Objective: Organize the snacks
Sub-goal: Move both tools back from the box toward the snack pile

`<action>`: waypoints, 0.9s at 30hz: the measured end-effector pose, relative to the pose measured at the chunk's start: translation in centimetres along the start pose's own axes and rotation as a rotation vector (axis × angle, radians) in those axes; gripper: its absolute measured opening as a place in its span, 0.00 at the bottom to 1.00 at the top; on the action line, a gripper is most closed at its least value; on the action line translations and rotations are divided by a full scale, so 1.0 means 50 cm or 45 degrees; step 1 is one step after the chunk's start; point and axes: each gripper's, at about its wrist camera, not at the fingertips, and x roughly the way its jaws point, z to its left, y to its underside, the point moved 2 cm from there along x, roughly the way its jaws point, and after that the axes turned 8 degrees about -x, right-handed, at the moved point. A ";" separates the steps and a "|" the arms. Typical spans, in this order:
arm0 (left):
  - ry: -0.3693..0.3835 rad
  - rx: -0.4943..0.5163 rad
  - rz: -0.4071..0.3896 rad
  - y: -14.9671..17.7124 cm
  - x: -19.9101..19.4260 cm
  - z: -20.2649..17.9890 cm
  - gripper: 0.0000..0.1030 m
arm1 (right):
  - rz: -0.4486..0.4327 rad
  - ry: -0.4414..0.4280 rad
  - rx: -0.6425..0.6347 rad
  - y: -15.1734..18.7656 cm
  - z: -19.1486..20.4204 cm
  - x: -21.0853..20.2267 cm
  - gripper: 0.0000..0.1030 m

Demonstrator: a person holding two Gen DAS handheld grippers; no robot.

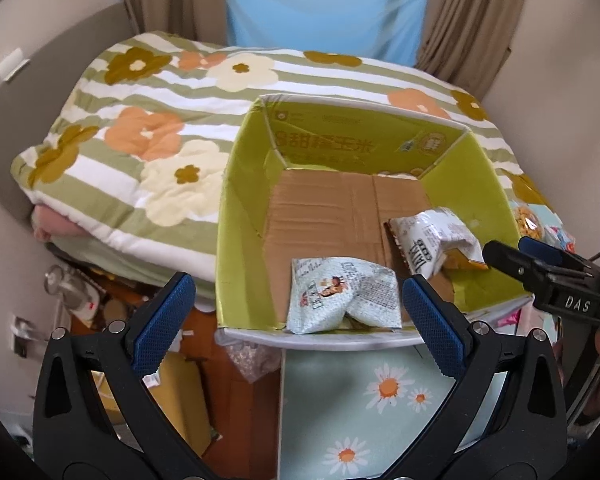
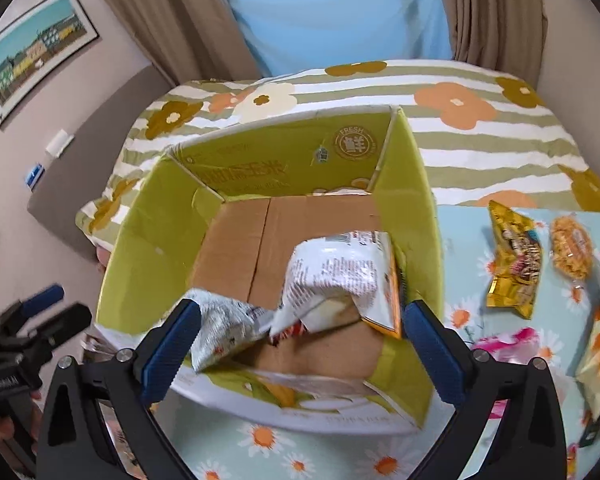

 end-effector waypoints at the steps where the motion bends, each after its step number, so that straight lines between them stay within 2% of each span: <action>1: 0.012 0.011 -0.004 0.000 -0.003 -0.005 0.99 | -0.007 0.009 -0.006 0.004 0.000 -0.006 0.98; 9: 0.136 0.120 -0.028 0.005 -0.026 -0.062 0.99 | -0.030 0.101 0.054 0.037 -0.029 -0.078 0.98; 15: 0.229 0.199 -0.025 0.019 -0.037 -0.137 0.99 | -0.072 0.188 0.116 0.072 -0.084 -0.146 0.98; 21: 0.312 0.268 -0.017 0.047 -0.055 -0.236 0.99 | -0.144 0.275 0.163 0.107 -0.159 -0.232 0.98; 27: 0.338 0.296 -0.017 0.105 -0.082 -0.365 0.99 | -0.186 0.341 0.143 0.145 -0.258 -0.328 0.98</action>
